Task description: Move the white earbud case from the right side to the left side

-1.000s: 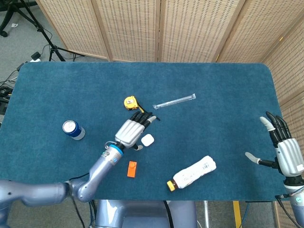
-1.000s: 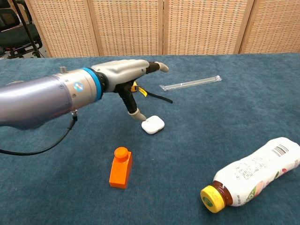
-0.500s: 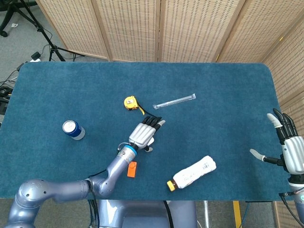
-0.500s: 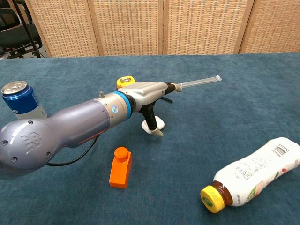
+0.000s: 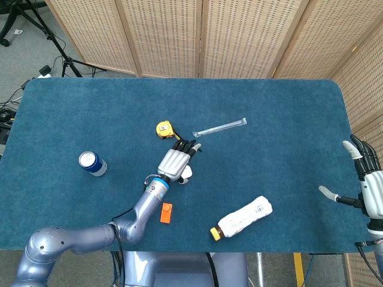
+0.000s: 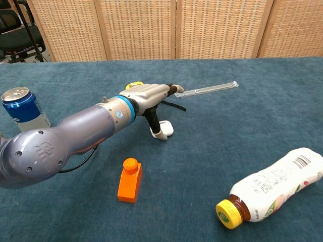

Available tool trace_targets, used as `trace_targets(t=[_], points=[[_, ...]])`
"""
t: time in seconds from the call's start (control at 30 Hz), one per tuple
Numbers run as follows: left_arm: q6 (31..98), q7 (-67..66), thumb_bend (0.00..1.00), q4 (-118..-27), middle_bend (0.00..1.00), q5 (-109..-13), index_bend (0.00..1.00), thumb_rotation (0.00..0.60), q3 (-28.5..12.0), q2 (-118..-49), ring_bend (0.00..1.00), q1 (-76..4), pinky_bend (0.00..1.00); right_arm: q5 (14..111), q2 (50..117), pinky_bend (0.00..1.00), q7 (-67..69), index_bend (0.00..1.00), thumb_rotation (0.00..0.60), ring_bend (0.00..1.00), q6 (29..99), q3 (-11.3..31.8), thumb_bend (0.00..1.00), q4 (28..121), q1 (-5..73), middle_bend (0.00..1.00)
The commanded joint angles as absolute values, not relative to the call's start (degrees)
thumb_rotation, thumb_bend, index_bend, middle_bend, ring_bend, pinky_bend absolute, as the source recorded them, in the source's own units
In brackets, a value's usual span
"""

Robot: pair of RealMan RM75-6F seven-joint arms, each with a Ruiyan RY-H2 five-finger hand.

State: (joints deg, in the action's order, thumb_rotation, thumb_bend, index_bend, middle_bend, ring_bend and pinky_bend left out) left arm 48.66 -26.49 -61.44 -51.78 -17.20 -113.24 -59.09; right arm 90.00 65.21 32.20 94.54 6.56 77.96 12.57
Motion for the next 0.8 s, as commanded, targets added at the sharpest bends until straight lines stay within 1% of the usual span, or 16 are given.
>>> trace_targets(t=[0.03,0.17,0.27,0.37,0.43,0.53,0.6,0.67,0.8], points=[[48.44,-26.13,0.07,-60.97,0.00,-51.54,0.07,0.600,-17.24,-113.12,0.00,-58.83,0.00,90.00,65.18,0.00,32.20,0.00,0.600,0.00,94.43,6.69,0.00,78.00,12.51,0.00],[48.61,-26.29,0.08,-60.91,0.00,-51.67,0.13,0.600,-16.85,-112.72,0.00,-58.39,0.00,90.06,65.05,0.00,32.60,0.00,0.600,0.00,94.32,6.94,0.00,78.10,12.37,0.00],[48.69,-26.46,0.10,-61.46,0.00,-51.64,0.18,0.600,-16.68,-112.34,0.00,-58.12,0.00,90.12,64.95,0.00,32.94,0.00,0.600,0.00,94.38,7.10,0.00,78.14,12.23,0.00],[48.82,-26.83,0.15,-61.95,0.00,-51.48,0.27,0.600,-16.58,-112.08,0.00,-57.96,0.00,90.21,64.87,0.00,33.11,0.00,0.600,0.00,94.55,7.24,0.00,78.17,12.07,0.00],[48.72,-27.17,0.18,-62.18,0.00,-51.23,0.37,0.600,-16.49,-111.98,0.00,-57.92,0.00,90.28,64.85,0.00,33.15,0.00,0.600,0.00,94.60,7.31,0.00,78.21,11.99,0.00],[48.62,-28.15,0.22,-62.38,0.00,-50.73,0.43,0.600,-16.18,-111.91,0.00,-57.91,0.00,90.33,64.80,0.00,33.26,0.00,0.600,0.00,94.59,7.45,0.00,78.27,11.90,0.00],[49.04,-28.47,0.29,-62.37,0.00,-50.92,0.51,0.600,-16.06,-111.96,0.00,-57.88,0.00,90.40,64.78,0.00,33.32,0.00,0.600,0.00,94.52,7.52,0.00,78.27,11.88,0.00],[49.43,-28.42,0.33,-62.31,0.00,-51.29,0.55,0.600,-15.90,-111.97,0.00,-57.71,0.00,90.42,64.77,0.00,33.40,0.00,0.600,0.00,94.45,7.62,0.00,78.29,11.85,0.00],[49.91,-29.22,0.34,-62.82,0.00,-51.13,0.58,0.600,-15.76,-111.37,0.00,-57.41,0.00,90.43,64.73,0.00,33.66,0.00,0.600,0.00,94.29,7.76,0.00,78.29,11.79,0.00]])
